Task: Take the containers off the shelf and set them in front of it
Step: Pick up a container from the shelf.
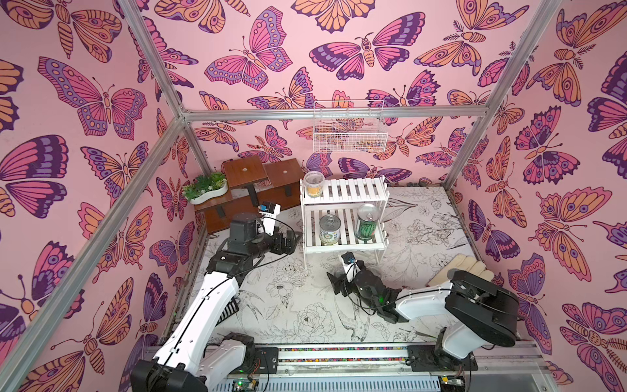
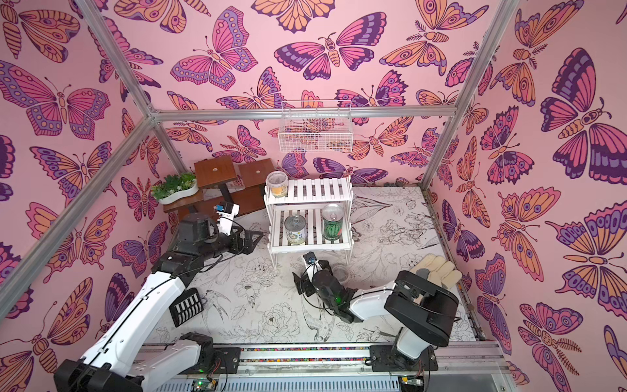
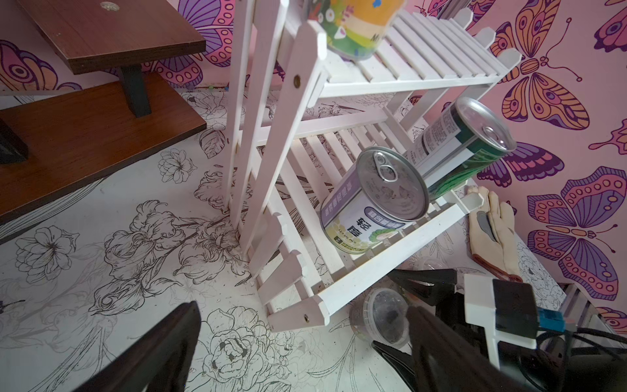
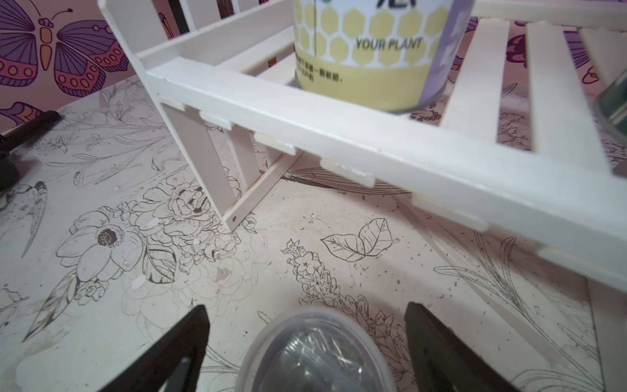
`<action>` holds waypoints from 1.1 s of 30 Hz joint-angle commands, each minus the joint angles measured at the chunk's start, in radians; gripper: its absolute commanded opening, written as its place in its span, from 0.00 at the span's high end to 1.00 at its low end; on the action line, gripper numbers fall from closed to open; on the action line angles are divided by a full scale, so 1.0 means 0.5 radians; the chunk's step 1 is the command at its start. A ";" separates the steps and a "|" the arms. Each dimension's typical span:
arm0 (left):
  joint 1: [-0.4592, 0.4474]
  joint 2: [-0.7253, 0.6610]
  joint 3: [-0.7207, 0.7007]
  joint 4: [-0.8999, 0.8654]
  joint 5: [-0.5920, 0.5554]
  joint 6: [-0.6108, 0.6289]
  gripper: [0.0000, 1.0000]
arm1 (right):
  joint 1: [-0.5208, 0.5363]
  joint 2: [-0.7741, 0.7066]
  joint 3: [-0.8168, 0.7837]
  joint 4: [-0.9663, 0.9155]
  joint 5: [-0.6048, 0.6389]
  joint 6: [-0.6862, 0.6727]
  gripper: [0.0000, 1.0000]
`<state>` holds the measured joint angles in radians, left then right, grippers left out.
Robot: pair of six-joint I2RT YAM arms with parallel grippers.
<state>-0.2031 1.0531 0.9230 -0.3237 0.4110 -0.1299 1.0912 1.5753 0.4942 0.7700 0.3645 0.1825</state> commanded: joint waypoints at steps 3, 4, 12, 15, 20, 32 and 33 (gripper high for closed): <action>-0.002 0.031 0.118 -0.068 0.073 0.087 0.00 | 0.085 -0.212 0.097 -0.240 0.101 -0.020 0.03; -0.002 0.045 0.151 -0.073 0.100 0.097 0.00 | 0.098 -0.239 0.104 -0.282 0.117 -0.016 0.02; -0.006 0.246 0.538 -0.127 0.379 0.214 0.00 | 0.155 -0.588 0.252 -0.899 0.076 0.062 0.00; -0.005 0.332 0.663 -0.135 0.431 0.241 0.00 | 0.154 -0.788 0.302 -1.149 0.086 0.080 0.01; -0.018 0.529 0.842 -0.135 0.434 0.299 0.00 | 0.116 -1.083 0.402 -1.505 0.049 0.075 0.01; -0.109 0.900 1.226 -0.154 0.236 0.476 0.00 | -0.475 -1.464 0.753 -2.136 -0.535 0.226 0.01; -0.114 0.923 1.252 -0.152 0.229 0.483 0.00 | -0.520 -1.470 0.765 -2.154 -0.577 0.233 0.01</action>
<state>-0.2504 1.4956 1.5089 -0.3946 0.5468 0.0742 0.8749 0.8520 0.8448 -0.2096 0.1883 0.2661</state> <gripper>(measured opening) 0.999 0.991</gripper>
